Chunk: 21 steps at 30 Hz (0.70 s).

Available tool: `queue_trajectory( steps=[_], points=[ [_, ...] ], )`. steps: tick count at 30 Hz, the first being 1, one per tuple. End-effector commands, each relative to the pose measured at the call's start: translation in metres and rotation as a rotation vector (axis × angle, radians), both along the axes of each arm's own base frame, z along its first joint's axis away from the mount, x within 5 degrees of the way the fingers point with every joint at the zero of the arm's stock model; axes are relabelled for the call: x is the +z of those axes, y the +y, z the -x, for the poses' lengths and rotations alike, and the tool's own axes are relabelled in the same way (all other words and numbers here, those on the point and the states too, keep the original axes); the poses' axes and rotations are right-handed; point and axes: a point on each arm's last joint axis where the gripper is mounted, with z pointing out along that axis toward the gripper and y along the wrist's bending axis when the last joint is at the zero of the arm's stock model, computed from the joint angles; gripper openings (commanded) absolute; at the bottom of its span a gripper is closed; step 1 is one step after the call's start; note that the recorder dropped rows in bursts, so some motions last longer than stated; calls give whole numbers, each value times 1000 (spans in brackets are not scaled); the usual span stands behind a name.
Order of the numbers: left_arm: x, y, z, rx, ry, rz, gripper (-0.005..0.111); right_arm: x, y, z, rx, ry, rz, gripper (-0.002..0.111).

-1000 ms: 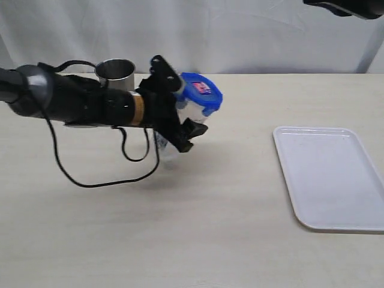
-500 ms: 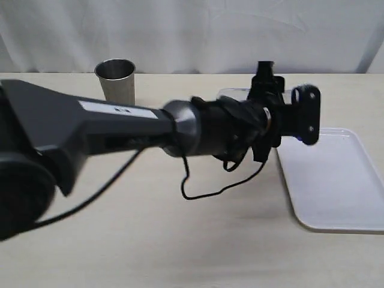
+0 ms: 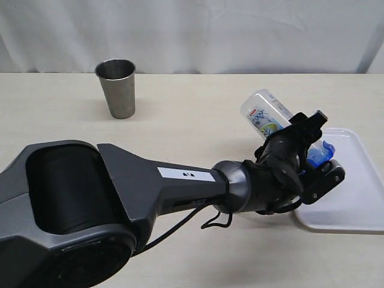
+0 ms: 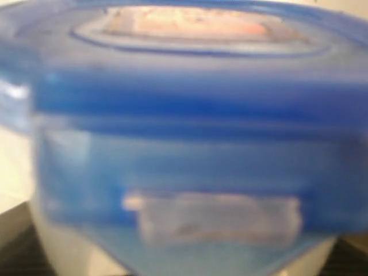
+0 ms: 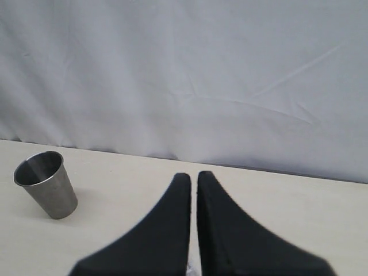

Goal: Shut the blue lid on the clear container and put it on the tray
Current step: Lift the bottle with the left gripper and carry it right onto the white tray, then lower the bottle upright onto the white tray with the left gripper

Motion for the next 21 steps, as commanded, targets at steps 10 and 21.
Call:
queue_trajectory(
  steps=[10, 21],
  points=[
    [10, -5, 4, -51, -77, -80, 0, 0, -1, 2, 1, 2, 15, 5],
    [59, -25, 14, 83, 535, 742, 0, 0, -1, 2, 3, 0, 21, 5]
  ],
)
